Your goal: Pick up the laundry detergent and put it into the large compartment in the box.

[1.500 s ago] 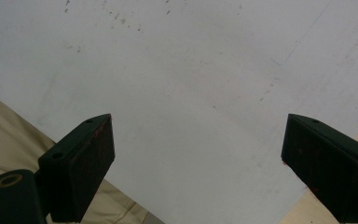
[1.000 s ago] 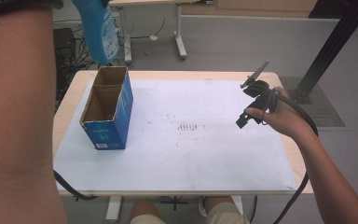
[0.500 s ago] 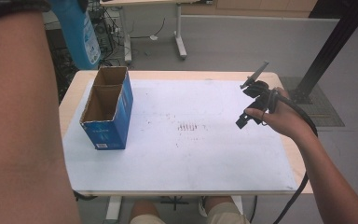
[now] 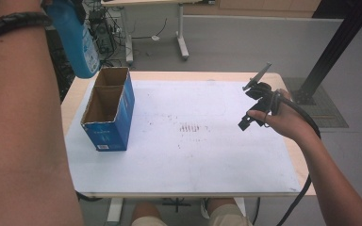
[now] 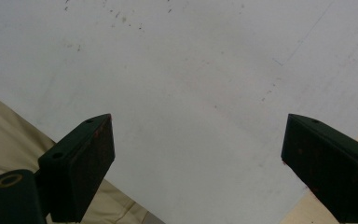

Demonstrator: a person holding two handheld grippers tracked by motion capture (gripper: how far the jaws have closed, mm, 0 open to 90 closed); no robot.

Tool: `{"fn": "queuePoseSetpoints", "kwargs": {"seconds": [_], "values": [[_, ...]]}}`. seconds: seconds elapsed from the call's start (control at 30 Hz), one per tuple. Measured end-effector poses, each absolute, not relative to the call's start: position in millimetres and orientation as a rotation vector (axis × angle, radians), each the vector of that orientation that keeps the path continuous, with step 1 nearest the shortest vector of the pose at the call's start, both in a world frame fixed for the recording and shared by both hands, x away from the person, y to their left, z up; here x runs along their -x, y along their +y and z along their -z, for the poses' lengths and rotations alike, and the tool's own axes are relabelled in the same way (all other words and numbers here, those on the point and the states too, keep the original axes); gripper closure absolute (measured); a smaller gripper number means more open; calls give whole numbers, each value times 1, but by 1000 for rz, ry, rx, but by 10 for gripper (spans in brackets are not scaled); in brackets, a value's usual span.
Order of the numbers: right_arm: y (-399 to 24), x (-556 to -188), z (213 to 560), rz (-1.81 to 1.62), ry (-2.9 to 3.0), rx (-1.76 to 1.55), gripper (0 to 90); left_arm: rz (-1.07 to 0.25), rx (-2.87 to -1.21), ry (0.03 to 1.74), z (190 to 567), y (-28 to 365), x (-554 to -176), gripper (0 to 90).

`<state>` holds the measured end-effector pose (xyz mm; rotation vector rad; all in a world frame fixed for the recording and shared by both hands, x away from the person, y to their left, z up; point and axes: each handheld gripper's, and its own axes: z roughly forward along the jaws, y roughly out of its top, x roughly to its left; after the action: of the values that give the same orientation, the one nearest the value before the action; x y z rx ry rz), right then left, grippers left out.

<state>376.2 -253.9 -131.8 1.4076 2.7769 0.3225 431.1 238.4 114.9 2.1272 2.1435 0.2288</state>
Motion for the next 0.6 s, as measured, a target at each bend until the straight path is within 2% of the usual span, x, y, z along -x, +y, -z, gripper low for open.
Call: {"fn": "queuePoseSetpoints", "kwargs": {"seconds": [0.6], "values": [[-251, -377, 134, -319, 2782, -1402, 96, -186, -2105, 2168, -83, 249, -435, 378]]}}
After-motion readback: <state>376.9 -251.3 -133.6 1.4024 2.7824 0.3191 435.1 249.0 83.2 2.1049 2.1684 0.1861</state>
